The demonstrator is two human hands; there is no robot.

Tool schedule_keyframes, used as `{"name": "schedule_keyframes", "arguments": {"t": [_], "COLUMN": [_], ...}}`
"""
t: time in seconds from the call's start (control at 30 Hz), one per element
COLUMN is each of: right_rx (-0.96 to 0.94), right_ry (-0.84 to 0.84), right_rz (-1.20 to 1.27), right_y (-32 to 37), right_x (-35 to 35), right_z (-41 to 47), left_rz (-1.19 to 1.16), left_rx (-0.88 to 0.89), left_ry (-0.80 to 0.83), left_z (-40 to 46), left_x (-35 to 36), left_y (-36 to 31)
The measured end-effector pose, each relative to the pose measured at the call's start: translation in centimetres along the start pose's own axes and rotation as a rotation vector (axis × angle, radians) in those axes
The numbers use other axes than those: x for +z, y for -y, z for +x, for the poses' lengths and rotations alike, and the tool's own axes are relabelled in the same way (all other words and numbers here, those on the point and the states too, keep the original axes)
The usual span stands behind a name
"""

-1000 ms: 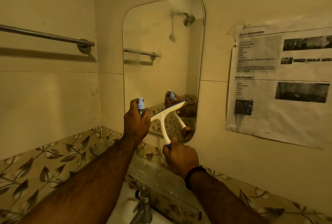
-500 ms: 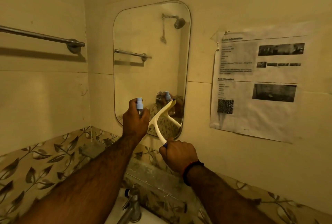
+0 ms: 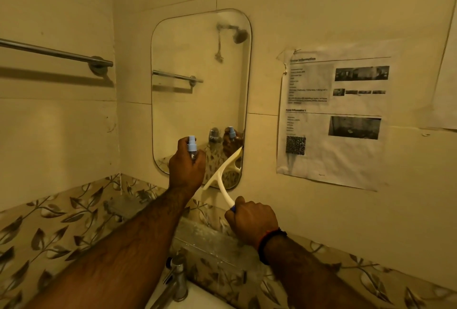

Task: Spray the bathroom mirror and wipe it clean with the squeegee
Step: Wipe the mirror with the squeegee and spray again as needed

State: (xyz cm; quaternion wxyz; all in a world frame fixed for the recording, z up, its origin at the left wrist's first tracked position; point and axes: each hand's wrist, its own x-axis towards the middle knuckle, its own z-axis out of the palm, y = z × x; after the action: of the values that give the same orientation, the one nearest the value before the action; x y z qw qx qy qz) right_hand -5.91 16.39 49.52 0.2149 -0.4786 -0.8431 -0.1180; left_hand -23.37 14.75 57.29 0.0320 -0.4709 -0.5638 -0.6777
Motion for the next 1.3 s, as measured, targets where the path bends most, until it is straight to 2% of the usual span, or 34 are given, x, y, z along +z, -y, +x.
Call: {"name": "schedule_keyframes", "arguments": {"t": [0.3, 0.53, 0.87, 1.1, 1.2, 1.3], "right_rx": [0.021, 0.012, -0.005, -0.053, -0.033, -0.090], "right_ry": [0.024, -0.056, -0.332, -0.514, -0.583, -0.664], "right_rz": [0.035, 0.102, 0.278, 0.166, 0.209, 0.171], "right_y": [-1.1, -1.4, 2.9, 6.6, 7.8, 8.4], "right_x": [0.9, 1.0, -7.4, -12.9, -14.7, -15.9], "right_z": [-2.9, -3.4, 7.2, 15.1, 17.3, 19.5], "left_rz": [-0.026, -0.041, -0.050, -0.018, -0.015, -0.011], "left_rx": [0.018, 0.016, 0.053, 0.097, 0.106, 0.107], "left_ry": [0.018, 0.020, -0.019, -0.052, -0.062, -0.065], "left_z": [-0.4, 0.0, 3.6, 6.6, 7.9, 8.9], "left_x": [-0.2, -0.5, -2.0, -4.1, -5.2, -6.0], "left_y": [-1.1, -1.5, -2.2, -2.0, -1.4, -0.6]}}
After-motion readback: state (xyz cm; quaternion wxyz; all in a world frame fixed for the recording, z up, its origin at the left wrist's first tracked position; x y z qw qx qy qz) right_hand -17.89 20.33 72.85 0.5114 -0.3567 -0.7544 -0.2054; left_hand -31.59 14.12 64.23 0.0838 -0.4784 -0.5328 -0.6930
